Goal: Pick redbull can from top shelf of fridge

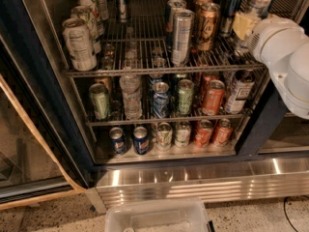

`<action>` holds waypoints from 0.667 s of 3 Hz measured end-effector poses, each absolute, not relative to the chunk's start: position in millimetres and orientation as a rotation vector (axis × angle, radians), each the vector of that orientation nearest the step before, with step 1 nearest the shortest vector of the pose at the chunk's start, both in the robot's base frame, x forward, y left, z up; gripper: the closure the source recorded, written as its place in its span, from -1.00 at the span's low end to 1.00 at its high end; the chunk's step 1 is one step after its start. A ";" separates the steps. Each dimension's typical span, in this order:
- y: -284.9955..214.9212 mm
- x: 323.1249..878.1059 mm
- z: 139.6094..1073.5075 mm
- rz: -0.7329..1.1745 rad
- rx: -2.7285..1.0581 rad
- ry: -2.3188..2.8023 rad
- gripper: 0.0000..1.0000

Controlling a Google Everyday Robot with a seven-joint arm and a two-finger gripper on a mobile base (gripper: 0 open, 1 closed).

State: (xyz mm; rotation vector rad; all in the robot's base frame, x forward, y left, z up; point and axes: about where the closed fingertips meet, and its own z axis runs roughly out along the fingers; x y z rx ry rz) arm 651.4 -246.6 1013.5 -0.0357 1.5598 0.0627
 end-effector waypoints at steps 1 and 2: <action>-243.7 630.9 1012.9 0.093 -0.037 1.567 1.00; -242.2 607.1 1014.7 0.141 -0.022 1.563 1.00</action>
Offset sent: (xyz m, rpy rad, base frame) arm -0.0846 0.0020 -0.0065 0.1212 0.0007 0.0675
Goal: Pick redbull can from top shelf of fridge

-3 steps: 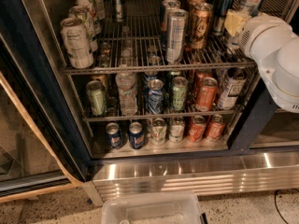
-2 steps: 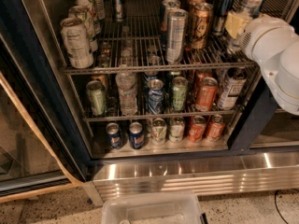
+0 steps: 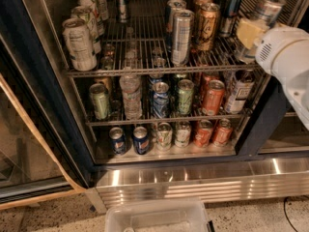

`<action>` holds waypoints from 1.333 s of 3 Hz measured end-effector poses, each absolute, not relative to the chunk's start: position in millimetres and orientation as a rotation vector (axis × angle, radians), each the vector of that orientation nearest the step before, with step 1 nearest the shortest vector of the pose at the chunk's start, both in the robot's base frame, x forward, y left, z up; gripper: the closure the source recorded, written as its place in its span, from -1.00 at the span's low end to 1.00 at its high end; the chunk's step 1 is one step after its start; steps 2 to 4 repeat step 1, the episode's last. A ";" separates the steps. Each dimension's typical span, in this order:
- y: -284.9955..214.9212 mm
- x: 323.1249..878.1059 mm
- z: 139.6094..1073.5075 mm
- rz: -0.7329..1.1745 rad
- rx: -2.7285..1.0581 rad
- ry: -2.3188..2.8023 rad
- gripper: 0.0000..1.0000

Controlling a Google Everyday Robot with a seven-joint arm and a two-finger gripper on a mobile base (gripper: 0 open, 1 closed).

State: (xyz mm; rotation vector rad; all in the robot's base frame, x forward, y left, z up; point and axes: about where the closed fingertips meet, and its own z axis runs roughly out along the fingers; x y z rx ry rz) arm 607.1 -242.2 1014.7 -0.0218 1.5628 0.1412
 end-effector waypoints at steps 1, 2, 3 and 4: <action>-243.9 599.8 1020.3 0.140 -0.014 1.554 1.00; -243.9 599.8 1020.3 0.140 -0.014 1.554 1.00; -243.9 599.8 1020.3 0.140 -0.014 1.554 1.00; -243.9 599.8 1020.3 0.140 -0.014 1.554 1.00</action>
Offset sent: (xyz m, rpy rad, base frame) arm 0.0000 0.0000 0.0000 0.0000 0.0000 0.0000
